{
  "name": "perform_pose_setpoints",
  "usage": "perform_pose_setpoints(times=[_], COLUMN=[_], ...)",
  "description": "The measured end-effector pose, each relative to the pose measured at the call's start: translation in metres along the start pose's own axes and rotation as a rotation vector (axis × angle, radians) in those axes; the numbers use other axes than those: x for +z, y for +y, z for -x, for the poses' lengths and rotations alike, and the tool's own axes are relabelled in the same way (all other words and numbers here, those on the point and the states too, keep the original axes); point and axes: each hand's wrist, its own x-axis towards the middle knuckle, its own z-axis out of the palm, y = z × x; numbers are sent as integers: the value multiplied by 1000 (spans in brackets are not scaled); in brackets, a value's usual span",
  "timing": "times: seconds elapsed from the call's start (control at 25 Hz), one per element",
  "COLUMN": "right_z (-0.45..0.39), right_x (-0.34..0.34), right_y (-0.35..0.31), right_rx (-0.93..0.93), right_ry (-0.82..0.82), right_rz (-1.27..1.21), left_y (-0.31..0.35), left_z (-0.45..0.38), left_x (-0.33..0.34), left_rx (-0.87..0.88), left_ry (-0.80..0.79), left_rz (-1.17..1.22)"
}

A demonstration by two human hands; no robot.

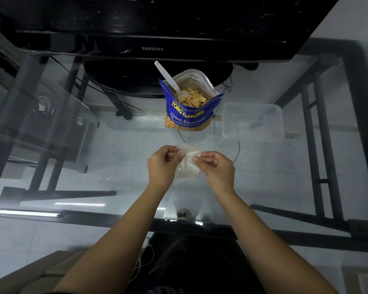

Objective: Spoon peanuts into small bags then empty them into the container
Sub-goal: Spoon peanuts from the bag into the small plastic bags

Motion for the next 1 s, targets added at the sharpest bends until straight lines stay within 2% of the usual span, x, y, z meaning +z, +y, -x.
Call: perform_pose_setpoints(times=[0.2, 0.32, 0.48, 0.6, 0.68, 0.8, 0.84, 0.92, 1.0], right_z=[6, 8, 8, 7, 6, 7, 8, 8, 6], right_x=[0, -2, -5, -5, -5, -6, -7, -9, -11], right_y=[-2, -5, -16, -19, -19, -21, -22, -23, -23], right_rx=[83, 165, 454, 547, 490, 312, 294, 325, 382], right_ry=[-8, 23, -2, -45, -43, -107, -146, -199, -170], right_rz=[-142, -165, -422, -481, -454, -401, -417, -459, -476], left_y=[4, 8, 7, 7, 11, 18, 18, 17, 18], left_z=[0, 7, 21, 23, 20, 14, 12, 13, 14], left_x=[-2, -2, -2, -4, -5, -7, -7, -9, -10], left_rx=[11, 90, 421, 619, 558, 160, 81, 77, 159], left_ry=[16, 52, 154, 205, 155, -71, -123, -129, -60], left_rz=[29, 20, -145, -230, -196, 63, 141, 157, 104])
